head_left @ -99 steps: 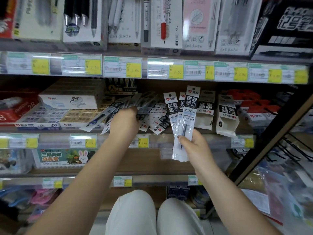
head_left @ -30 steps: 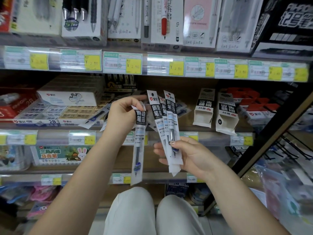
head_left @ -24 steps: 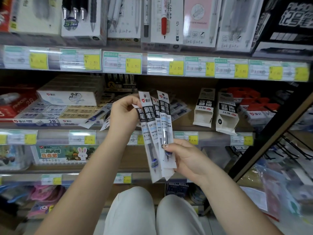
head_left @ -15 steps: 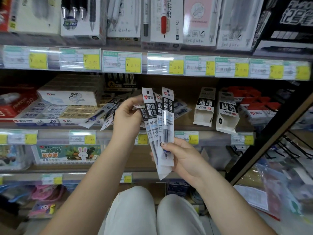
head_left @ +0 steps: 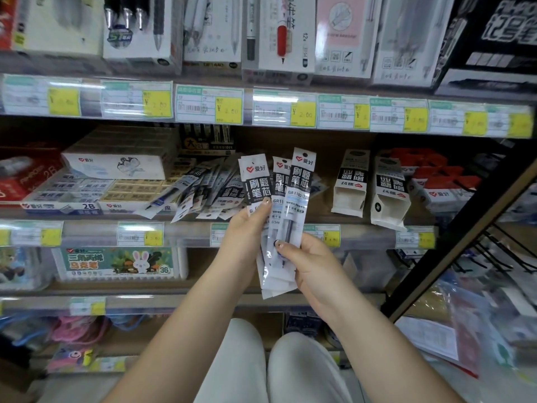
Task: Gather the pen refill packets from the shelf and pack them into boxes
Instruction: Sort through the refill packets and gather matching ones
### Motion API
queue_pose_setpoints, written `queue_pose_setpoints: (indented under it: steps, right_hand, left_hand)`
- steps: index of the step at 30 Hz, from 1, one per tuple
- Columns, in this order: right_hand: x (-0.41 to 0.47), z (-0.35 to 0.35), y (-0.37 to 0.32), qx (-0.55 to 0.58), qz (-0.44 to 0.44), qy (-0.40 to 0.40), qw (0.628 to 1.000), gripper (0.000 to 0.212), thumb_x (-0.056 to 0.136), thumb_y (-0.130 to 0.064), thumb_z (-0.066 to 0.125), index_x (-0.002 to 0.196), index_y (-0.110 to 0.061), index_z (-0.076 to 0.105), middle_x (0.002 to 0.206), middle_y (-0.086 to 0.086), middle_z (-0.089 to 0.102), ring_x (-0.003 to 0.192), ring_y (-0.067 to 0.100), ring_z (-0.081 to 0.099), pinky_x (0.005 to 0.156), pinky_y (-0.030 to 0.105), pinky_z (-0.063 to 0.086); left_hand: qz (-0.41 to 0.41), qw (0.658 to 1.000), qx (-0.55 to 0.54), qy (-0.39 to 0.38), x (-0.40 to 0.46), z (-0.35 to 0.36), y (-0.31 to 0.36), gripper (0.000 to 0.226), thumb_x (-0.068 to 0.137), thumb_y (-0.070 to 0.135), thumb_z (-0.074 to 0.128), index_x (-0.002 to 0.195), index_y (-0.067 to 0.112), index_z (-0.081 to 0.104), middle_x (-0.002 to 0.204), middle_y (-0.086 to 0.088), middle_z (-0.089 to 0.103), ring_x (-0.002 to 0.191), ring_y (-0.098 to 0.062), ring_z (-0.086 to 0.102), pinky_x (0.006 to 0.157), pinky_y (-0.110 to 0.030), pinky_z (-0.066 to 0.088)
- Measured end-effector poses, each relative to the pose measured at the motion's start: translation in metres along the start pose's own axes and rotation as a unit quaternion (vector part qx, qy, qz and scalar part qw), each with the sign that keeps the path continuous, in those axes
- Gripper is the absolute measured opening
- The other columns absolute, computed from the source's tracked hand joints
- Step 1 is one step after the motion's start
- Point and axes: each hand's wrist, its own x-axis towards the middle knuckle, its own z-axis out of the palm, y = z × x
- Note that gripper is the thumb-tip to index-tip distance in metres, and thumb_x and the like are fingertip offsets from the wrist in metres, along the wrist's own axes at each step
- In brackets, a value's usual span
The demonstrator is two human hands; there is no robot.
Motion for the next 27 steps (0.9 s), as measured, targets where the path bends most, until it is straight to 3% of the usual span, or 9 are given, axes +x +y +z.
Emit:
queue_pose_setpoints:
  steps: [4,10,18,27]
  right_hand:
    - [0.0007,0.0000,0.0015,-0.009,-0.007,0.015,1.000,0.024,0.093,-0.008,0.054,0.097,-0.025,0.070,0.101,0.001,0.073,0.100,0.024,0.067,0.094,0.051,0.049]
    - [0.0014,0.0009,0.0031,-0.026,-0.023,0.029,0.999,0.024,0.093,-0.006,0.054,0.096,-0.025,0.068,0.099,0.001,0.074,0.095,0.022,0.069,0.091,0.050,0.052]
    - [-0.0013,0.0036,0.0035,-0.113,-0.034,0.001,0.993,0.026,0.094,-0.011,0.053,0.103,-0.034,0.063,0.105,-0.007,0.071,0.098,0.012,0.067,0.093,0.042,0.052]
    - [-0.0017,-0.0002,0.0030,-0.114,-0.022,-0.012,0.993,0.027,0.094,-0.009,0.052,0.095,-0.032,0.065,0.101,-0.004,0.072,0.098,0.015,0.067,0.094,0.045,0.051]
  left_hand:
    - [0.021,0.999,0.003,0.027,-0.0020,0.0026,0.0000,0.019,0.095,0.024,0.054,0.088,0.015,0.069,0.088,-0.006,0.075,0.079,-0.020,0.070,0.077,-0.037,0.055]
    - [0.025,0.998,-0.009,0.048,-0.0022,0.0016,-0.0005,0.013,0.093,0.021,0.057,0.090,0.015,0.068,0.090,-0.007,0.075,0.082,-0.022,0.071,0.078,-0.039,0.056]
    - [0.018,0.999,-0.009,0.046,-0.0006,0.0017,-0.0045,0.016,0.093,0.023,0.058,0.084,0.019,0.071,0.090,-0.007,0.074,0.082,-0.024,0.070,0.084,-0.044,0.053]
    - [0.020,1.000,0.002,0.017,-0.0034,0.0008,-0.0068,0.016,0.093,0.019,0.057,0.085,0.019,0.070,0.084,-0.003,0.074,0.074,-0.018,0.070,0.071,-0.034,0.054]
